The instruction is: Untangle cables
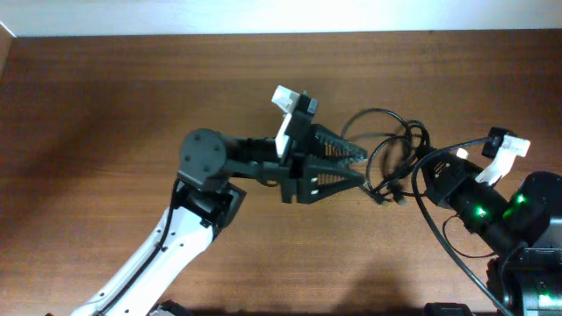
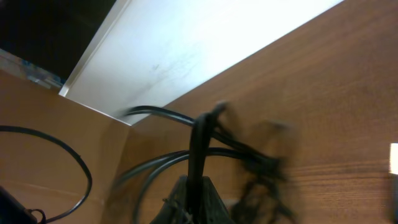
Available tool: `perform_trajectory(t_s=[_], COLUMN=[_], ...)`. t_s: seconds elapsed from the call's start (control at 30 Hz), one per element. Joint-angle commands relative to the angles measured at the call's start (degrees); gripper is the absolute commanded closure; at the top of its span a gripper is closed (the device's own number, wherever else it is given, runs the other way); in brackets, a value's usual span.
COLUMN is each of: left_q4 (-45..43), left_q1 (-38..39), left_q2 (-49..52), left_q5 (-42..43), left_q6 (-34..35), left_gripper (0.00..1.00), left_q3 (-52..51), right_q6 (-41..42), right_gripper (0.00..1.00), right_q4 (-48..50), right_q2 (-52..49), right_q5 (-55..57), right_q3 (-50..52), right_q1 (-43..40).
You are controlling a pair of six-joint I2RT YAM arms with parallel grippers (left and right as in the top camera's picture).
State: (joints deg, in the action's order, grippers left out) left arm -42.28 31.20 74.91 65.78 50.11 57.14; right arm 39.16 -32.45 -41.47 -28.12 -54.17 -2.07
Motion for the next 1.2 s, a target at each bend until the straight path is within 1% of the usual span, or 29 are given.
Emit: perform_trajectory(t_s=[0.0, 0.03, 0.07, 0.2, 0.33, 0.4, 0.43, 0.47, 0.5, 0.53, 0.63, 0.67, 0.8, 0.83, 0.9, 0.97, 1.0, 1.03, 1.07, 1.1, 1.17], left_q4=[-0.37, -0.37, -0.35, -0.35, -0.31, -0.35, -0.37, -0.35, -0.37, -0.37, -0.37, -0.37, -0.33, -0.35, -0.35, -0.26, 0.33, 4.42, 11.32, 17.49, 29.83], left_q1=[-3.41, -4.11, -4.70, -4.85, -4.85, -4.85, -4.85, -4.85, -4.85, -4.85, -4.85, -4.85, -4.85, -4.87, -5.14, -6.43, -7.43, -8.68, -10.05, -11.45, -12.79], left_q2=[-0.35, -0.35, -0.35, -0.15, 1.14, 1.81, 2.03, 2.01, 2.01, 2.01, 2.01, 2.01, 2.01, 2.01, 2.01, 2.29, 3.04, 4.00, 4.92, 5.84, 6.19], left_q5=[19.82, 23.10, 24.33, 24.33, 24.33, 24.33, 24.33, 24.33, 24.33, 24.33, 24.33, 24.33, 24.33, 24.33, 24.33, 23.91, 22.62, 19.30, 14.01, 9.60, 0.17], left_q6=[-3.76, -3.74, -3.74, -3.78, -3.76, -3.78, -3.78, -4.50, -4.85, -4.85, -4.85, -4.85, -6.12, -6.12, -7.91, -9.51, -9.49, -9.49, -9.51, -11.85, -21.20], left_gripper=[0.38, 0.34, 0.31, 0.18, 0.18, 0.18, 0.18, 0.18, 0.18, 0.18, 0.18, 0.18, 0.20, 0.21, 0.23, 0.25, 0.22, 0.14, 0.07, 0.06, 0.03], left_q3=[1.14, 1.14, 1.14, 1.03, 1.01, 1.01, 1.01, 1.01, 1.01, 1.01, 1.01, 1.01, 0.98, 0.98, 0.98, 0.98, 0.98, 0.98, 0.98, 0.98, 0.98], right_q6=[-0.20, -0.20, -0.20, -0.17, -0.20, -1.53, -3.58, -6.23, -7.74, -9.05, -13.92, -13.90, -13.88, -13.90, -13.90, -13.90, -13.92, -14.86, -16.48, -16.48, -17.27], right_gripper=[0.96, 0.96, 0.96, 0.96, 0.94, 0.93, 0.77, 0.35, 0.17, 0.08, 0.07, 0.08, 0.07, 0.07, 0.00, 0.00, 0.00, 0.00, 0.00, 0.00, 0.00], right_q4=[1.44, 1.44, 1.46, 2.23, 2.82, 1.99, 1.14, -0.26, -2.32, -6.08, -10.36, -11.85, -19.76, -22.36, -26.40, -27.28, -27.36, -27.43, -27.26, -27.02, -26.16], right_q2=[0.28, 0.28, 0.28, 0.28, 0.26, 0.26, -0.15, -0.98, -2.21, -4.55, -10.23, -11.45, -16.74, -17.44, -18.49, -21.99, -24.20, -27.28, -30.25, -33.94, -37.62], right_q5=[-0.42, -0.42, -0.66, -3.78, -5.79, -5.95, -5.92, -5.49, -4.31, 0.02, 5.38, 8.46, 24.11, 29.75, 38.71, 40.41, 40.39, 40.11, 38.53, 38.23, 37.90], right_q3=[-0.66, -0.66, -0.66, -0.66, -0.63, -0.63, -0.63, -0.63, -0.63, -0.63, -0.63, -0.63, -0.63, -0.63, -0.63, -0.63, -0.63, -0.63, -0.63, -0.63, -0.63], right_q1=[-0.22, -0.22, -0.22, -0.22, -0.22, -0.22, -0.22, -0.22, -0.22, -0.22, -0.22, -0.22, -0.26, -0.26, -0.26, -0.26, -0.26, -0.26, -0.26, -0.26, -0.26])
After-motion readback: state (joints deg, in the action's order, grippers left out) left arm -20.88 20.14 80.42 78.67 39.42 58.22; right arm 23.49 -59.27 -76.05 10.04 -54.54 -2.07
